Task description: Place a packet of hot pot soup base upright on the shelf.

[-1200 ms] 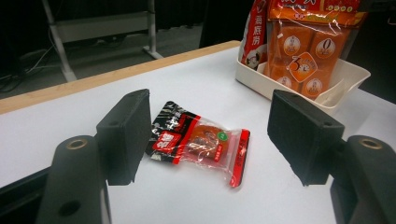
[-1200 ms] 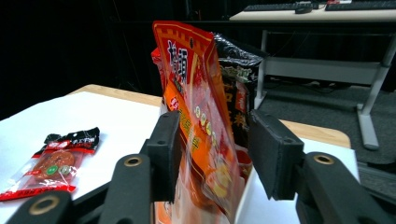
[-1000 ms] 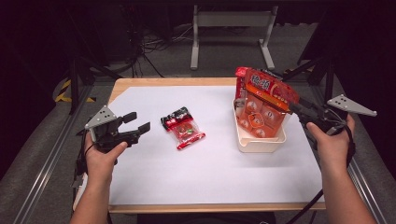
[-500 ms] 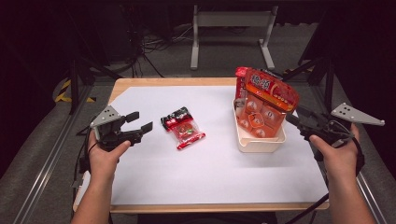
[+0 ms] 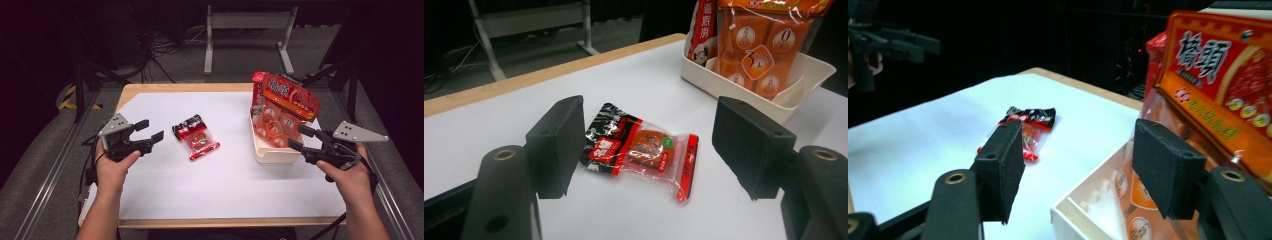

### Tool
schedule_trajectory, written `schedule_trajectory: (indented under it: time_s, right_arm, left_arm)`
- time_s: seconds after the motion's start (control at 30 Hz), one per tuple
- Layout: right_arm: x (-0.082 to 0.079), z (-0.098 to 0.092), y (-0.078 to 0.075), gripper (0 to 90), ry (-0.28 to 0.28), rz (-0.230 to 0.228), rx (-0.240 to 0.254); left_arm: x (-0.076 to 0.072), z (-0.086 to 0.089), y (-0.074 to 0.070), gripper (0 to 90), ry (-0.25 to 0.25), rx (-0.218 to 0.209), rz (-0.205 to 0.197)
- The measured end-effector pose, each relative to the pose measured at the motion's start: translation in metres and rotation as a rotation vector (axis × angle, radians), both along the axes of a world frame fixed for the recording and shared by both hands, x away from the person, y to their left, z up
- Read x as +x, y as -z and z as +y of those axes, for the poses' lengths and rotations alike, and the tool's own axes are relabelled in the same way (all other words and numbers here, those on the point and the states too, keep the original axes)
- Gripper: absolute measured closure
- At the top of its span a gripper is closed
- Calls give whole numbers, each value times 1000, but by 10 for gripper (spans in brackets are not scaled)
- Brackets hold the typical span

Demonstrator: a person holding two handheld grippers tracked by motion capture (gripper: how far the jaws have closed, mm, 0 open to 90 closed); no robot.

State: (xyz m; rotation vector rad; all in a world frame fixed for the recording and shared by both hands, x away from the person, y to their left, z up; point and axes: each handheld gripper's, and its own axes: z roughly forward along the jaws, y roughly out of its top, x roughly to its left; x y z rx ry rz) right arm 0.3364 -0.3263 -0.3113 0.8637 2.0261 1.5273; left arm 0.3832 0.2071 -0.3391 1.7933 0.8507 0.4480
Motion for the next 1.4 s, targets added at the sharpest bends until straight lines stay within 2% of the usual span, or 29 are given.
schedule_trajectory:
  time_s: [0.1, 0.3, 0.4, 0.6, 0.8, 0.93, 1.03, 1.2, 1.23, 1.4]
  right_arm:
    - [1, 4, 3, 376, -12, 3, -5]
    - [1, 10, 6, 370, -34, 3, -13]
    - [2, 19, 11, 359, -55, 6, -32]
    - [4, 27, 17, 347, -82, 8, -48]
    - [6, 33, 20, 342, -97, 7, -52]
    - [7, 36, 21, 341, -105, 6, -56]
    - [8, 39, 22, 342, -107, -2, -66]
    - [9, 42, 24, 341, -116, 0, -70]
    - [9, 44, 24, 340, -113, -6, -76]
    - [8, 46, 25, 336, -115, -14, -77]
  left_arm:
    - [1, -2, 1, 296, -1, 15, 9]
    - [5, -2, 2, 294, -17, 10, 27]
    - [9, -6, 5, 294, -17, 5, 41]
    - [16, -12, 7, 291, -19, 8, 32]
    - [27, -19, 12, 291, -34, -1, 27]
    - [37, -23, 16, 291, -48, 15, 23]
    - [46, -23, 21, 291, -53, -11, 41]
    - [55, -25, 28, 291, -66, 9, 55]
    - [59, -25, 31, 291, -65, 26, 64]
    - [71, -26, 40, 284, -72, 15, 92]
